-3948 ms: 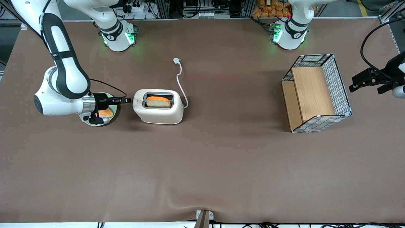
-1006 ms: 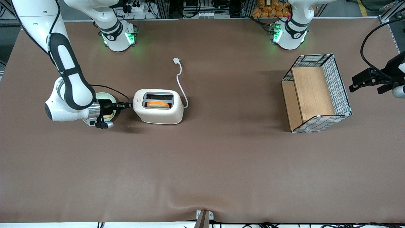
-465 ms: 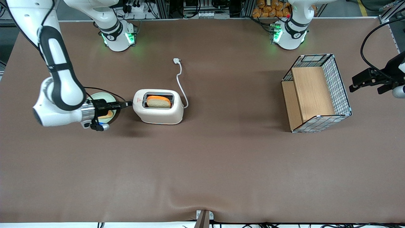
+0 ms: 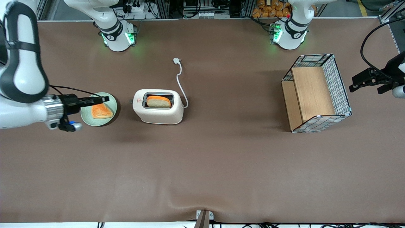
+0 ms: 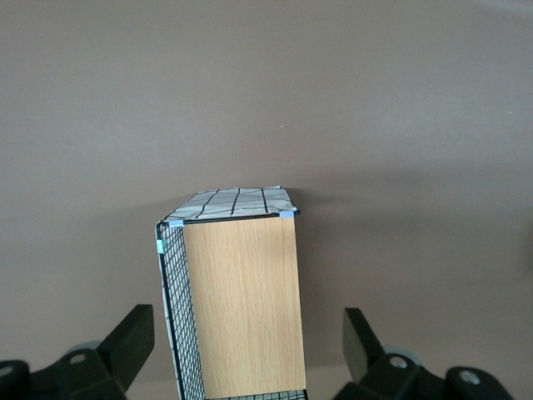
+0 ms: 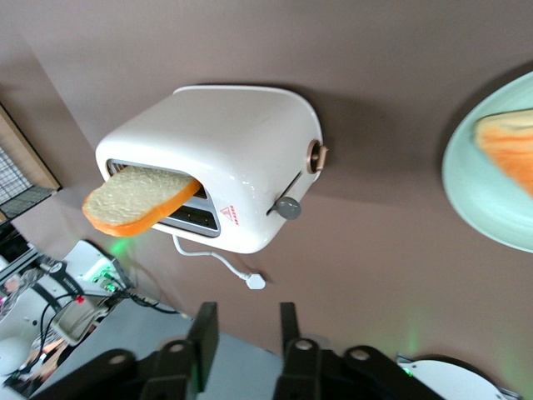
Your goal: Press toaster button with right arm
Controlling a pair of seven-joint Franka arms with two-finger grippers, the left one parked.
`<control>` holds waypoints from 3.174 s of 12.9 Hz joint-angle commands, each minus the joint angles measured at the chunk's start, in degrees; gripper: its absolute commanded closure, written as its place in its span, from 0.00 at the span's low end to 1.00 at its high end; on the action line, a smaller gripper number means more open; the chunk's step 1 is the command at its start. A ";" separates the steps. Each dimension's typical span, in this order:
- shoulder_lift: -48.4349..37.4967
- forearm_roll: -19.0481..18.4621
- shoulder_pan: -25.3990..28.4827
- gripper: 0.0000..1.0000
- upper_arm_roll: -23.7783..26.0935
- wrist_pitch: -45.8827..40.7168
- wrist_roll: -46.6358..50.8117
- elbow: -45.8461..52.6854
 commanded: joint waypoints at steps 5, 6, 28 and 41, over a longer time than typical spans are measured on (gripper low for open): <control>-0.74 -10.04 0.72 0.00 -1.53 -1.64 1.01 9.62; -1.27 -12.67 0.81 0.00 -1.27 -1.12 1.01 11.46; -20.26 -29.75 -8.25 0.00 8.58 2.84 7.33 5.41; -17.97 -31.51 -6.93 0.00 8.49 -1.03 7.34 9.46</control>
